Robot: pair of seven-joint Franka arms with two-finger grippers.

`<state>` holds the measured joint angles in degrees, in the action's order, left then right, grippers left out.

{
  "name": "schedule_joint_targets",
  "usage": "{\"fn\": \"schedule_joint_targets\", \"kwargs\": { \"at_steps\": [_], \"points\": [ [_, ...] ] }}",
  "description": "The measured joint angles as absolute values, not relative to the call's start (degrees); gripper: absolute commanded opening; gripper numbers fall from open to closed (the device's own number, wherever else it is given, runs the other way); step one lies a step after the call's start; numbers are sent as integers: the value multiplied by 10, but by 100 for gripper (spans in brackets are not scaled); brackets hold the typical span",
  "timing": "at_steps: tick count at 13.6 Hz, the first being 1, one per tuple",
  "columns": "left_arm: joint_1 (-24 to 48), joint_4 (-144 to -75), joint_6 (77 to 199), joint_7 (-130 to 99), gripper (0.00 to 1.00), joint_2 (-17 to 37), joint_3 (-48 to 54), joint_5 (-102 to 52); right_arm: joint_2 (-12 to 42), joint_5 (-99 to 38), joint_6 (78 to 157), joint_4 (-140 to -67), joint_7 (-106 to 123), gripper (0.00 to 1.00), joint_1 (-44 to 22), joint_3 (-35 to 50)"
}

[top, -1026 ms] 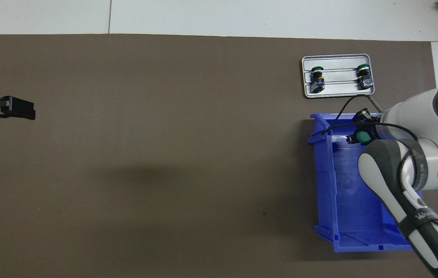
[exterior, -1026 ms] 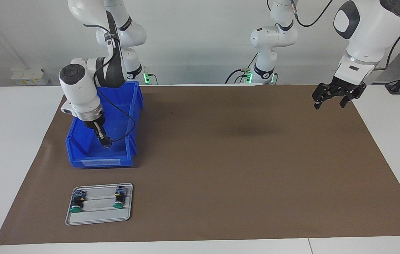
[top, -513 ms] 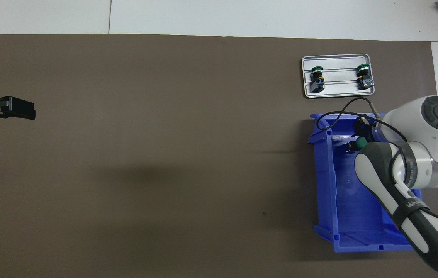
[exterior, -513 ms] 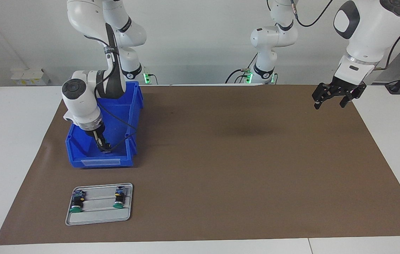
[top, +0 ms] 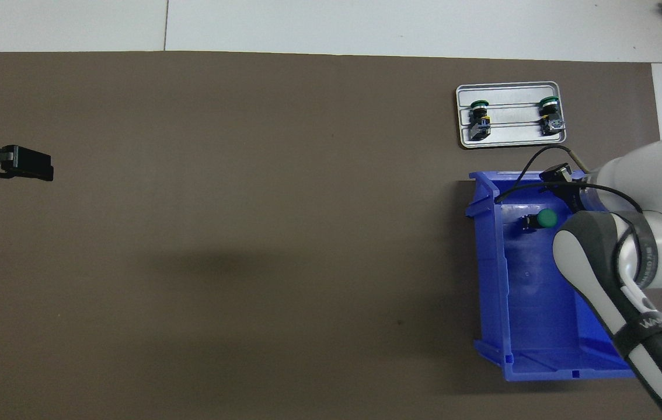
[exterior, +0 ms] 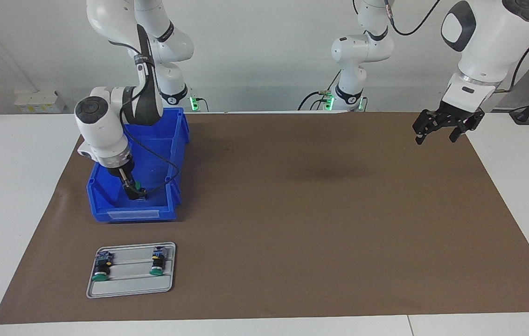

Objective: Place and press button with both arms

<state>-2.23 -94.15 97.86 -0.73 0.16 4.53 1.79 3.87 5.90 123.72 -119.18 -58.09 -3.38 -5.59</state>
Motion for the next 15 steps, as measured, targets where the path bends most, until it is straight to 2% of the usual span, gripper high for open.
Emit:
{"fn": "schedule_joint_targets", "kwargs": {
  "at_steps": [4,6,10,15],
  "points": [
    [-22,-942,979,-7,100,2,45,18,-38,55,1163,-1188,-278,99,-33,-56],
    [-22,-942,979,-7,100,2,45,18,-54,51,1144,-1172,-190,99,-26,-57],
    [-22,-942,979,-7,100,2,45,18,-51,44,1072,-1072,-88,99,-15,-58],
    [-22,-942,978,-7,100,2,45,18,5,23,957,-889,-8,99,-6,-58]
  ]
}}
